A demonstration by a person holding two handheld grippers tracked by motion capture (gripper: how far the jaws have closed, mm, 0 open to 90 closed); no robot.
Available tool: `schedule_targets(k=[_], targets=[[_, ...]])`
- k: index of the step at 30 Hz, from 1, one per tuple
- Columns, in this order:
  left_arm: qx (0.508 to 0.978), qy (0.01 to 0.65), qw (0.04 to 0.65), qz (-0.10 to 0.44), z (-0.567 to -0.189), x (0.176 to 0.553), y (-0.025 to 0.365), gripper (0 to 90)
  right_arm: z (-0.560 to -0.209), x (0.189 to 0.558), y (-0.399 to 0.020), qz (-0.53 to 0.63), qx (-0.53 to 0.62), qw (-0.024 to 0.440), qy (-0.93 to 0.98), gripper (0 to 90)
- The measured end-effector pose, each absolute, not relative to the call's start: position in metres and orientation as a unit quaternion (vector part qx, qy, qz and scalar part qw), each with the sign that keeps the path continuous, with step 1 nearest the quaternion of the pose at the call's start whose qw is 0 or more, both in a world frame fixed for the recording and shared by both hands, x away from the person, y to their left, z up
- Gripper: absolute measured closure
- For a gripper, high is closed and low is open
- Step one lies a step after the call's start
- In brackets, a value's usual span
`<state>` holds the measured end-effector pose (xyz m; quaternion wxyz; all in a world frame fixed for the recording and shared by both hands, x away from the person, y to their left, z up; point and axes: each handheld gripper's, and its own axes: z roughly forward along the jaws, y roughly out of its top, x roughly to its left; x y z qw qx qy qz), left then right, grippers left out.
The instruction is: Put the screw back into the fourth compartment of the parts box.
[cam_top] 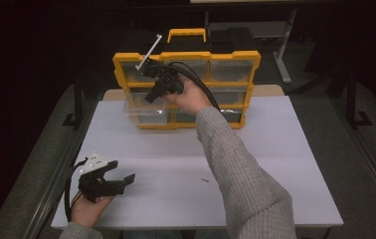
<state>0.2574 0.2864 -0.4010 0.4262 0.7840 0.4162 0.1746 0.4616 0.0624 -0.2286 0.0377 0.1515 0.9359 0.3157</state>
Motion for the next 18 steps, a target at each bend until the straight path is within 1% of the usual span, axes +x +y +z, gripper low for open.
schedule_targets(k=[3,7,9,11,16,18], targets=[[0.791,0.405,0.422,0.179,-0.4,0.258,0.286,17.8,-0.236,0.466,0.066,0.316,0.162,0.036,0.934,86.0],[0.788,0.408,0.426,0.178,-0.4,0.258,0.285,17.8,-0.249,0.47,0.069,0.309,0.169,0.033,0.935,85.8],[0.789,0.406,0.425,0.179,-0.401,0.258,0.287,17.8,-0.253,0.471,0.069,0.307,0.175,0.034,0.935,81.7],[0.787,0.409,0.426,0.177,-0.401,0.258,0.286,17.8,-0.257,0.472,0.067,0.308,0.178,0.033,0.934,80.8],[0.792,0.405,0.421,0.178,-0.401,0.258,0.286,17.9,-0.249,0.469,0.057,0.324,0.174,0.031,0.929,80.8],[0.792,0.405,0.421,0.179,-0.401,0.258,0.286,17.9,-0.243,0.465,0.051,0.33,0.167,0.037,0.928,80.5]])
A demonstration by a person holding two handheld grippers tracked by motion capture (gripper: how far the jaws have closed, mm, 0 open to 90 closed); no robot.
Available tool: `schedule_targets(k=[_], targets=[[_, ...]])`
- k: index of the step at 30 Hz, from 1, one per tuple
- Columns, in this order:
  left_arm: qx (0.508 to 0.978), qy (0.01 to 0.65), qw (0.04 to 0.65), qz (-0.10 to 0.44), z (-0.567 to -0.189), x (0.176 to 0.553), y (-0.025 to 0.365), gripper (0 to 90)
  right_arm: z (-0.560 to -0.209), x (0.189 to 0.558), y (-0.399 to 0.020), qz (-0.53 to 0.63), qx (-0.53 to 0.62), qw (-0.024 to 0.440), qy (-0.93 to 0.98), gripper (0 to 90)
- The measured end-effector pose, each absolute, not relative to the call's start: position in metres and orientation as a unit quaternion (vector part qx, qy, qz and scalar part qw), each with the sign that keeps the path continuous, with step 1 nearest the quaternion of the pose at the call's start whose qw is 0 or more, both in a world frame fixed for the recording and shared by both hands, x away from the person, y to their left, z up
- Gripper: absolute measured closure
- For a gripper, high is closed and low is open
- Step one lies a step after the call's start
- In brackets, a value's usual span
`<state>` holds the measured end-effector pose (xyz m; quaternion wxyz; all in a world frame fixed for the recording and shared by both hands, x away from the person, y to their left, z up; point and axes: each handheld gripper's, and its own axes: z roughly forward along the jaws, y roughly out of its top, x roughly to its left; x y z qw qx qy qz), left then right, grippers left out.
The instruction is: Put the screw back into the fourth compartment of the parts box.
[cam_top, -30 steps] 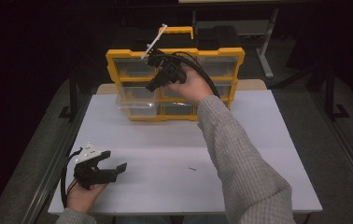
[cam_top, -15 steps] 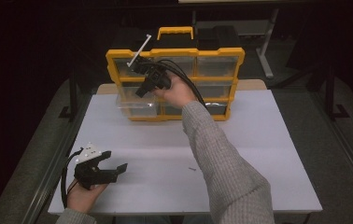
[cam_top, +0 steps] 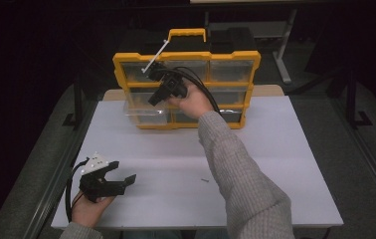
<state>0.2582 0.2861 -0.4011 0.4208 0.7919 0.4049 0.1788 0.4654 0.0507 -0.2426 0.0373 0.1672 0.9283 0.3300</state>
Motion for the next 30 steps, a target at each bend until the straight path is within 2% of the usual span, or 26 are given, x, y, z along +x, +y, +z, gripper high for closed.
schedule_targets(k=[6,13,19,21,30], targets=[[0.788,0.411,0.423,0.177,-0.401,0.258,0.286,17.9,-0.227,0.454,0.025,0.341,0.161,0.046,0.925,77.4],[0.79,0.412,0.418,0.176,-0.402,0.258,0.285,17.9,-0.226,0.439,-0.006,0.351,0.156,0.049,0.922,76.1],[0.78,0.42,0.429,0.176,-0.403,0.257,0.283,17.9,-0.236,0.428,-0.025,0.352,0.153,0.049,0.922,74.6],[0.793,0.408,0.415,0.18,-0.402,0.258,0.286,17.9,-0.24,0.424,-0.031,0.354,0.154,0.046,0.921,74.1],[0.79,0.415,0.416,0.177,-0.402,0.257,0.285,18.1,-0.265,0.409,-0.049,0.354,0.152,0.039,0.922,71.4]])
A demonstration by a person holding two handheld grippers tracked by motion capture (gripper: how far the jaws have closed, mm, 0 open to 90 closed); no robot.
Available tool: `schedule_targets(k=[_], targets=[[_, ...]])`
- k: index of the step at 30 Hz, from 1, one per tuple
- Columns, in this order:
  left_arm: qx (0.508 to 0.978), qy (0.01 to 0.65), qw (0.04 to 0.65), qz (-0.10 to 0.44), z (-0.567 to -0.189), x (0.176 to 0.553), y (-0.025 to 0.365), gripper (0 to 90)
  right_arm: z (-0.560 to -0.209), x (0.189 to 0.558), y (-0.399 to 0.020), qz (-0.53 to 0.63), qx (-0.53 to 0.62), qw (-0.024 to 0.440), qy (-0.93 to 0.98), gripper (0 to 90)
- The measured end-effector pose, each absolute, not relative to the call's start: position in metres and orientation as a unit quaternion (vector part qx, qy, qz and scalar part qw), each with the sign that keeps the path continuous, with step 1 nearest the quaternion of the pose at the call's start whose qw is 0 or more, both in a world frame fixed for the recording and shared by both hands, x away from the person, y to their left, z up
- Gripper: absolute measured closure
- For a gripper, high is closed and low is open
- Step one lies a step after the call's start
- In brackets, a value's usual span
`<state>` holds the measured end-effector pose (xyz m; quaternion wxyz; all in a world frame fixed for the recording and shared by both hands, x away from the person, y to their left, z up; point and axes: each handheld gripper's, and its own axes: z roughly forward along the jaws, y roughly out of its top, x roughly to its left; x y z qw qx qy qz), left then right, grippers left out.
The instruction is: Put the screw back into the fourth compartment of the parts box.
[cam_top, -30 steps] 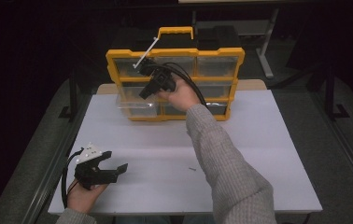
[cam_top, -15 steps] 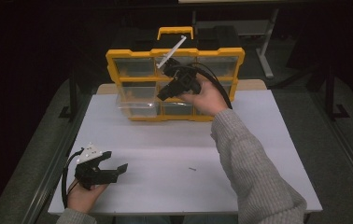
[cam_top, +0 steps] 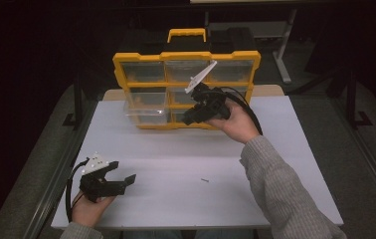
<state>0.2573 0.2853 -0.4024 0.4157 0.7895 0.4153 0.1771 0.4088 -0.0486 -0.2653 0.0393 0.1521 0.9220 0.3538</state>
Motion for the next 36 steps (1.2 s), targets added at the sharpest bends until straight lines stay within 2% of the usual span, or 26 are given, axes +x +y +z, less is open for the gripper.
schedule_targets(k=[19,32,36], targets=[[0.786,0.418,0.42,0.177,-0.403,0.257,0.284,18.0,-0.337,0.367,-0.073,0.336,0.16,0.013,0.928,63.9],[0.781,0.423,0.425,0.175,-0.404,0.257,0.282,18.0,-0.387,0.35,-0.081,0.315,0.171,-0.01,0.933,64.7],[0.792,0.411,0.414,0.18,-0.403,0.258,0.285,18.0,-0.401,0.345,-0.081,0.31,0.173,-0.016,0.935,65.9]])
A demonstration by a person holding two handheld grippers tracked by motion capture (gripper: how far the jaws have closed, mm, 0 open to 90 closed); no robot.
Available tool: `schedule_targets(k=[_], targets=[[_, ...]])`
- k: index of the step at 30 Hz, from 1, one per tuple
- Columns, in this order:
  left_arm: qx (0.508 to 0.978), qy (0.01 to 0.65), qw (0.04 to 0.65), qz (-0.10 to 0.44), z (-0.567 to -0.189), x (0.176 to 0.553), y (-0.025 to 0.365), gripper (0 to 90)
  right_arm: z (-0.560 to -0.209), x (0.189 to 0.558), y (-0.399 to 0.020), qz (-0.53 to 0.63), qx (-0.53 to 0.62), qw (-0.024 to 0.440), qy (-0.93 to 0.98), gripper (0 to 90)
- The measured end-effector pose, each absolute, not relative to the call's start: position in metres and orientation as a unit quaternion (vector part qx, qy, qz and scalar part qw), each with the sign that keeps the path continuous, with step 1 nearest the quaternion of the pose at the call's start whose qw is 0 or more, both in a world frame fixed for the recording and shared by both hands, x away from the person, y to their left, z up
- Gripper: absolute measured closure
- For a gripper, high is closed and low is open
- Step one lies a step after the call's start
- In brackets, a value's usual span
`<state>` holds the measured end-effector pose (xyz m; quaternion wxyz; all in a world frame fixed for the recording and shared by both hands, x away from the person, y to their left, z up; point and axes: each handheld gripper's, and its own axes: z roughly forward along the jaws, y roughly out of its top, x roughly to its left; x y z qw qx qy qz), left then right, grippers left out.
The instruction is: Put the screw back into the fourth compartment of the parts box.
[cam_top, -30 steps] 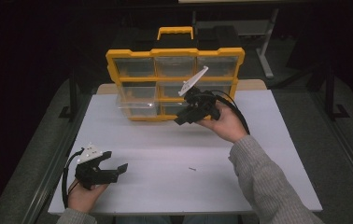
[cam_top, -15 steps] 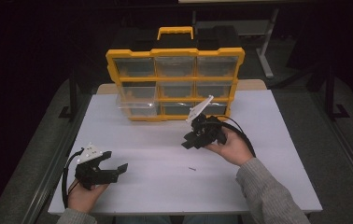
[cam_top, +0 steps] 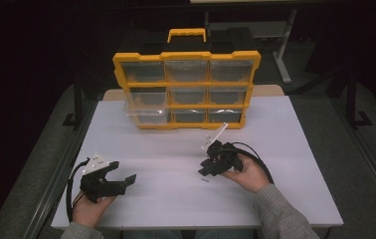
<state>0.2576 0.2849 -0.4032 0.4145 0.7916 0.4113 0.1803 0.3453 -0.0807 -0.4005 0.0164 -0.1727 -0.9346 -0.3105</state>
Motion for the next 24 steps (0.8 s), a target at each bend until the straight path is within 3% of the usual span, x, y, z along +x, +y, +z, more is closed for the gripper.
schedule_targets(k=[17,24], targets=[[0.793,0.412,0.413,0.178,-0.404,0.257,0.283,18.0,-0.428,0.335,-0.076,-0.289,-0.173,0.0,-0.942,72.0],[0.797,0.407,0.41,0.178,-0.404,0.258,0.283,18.0,-0.433,0.333,-0.075,-0.276,-0.165,-0.025,-0.947,83.7]])
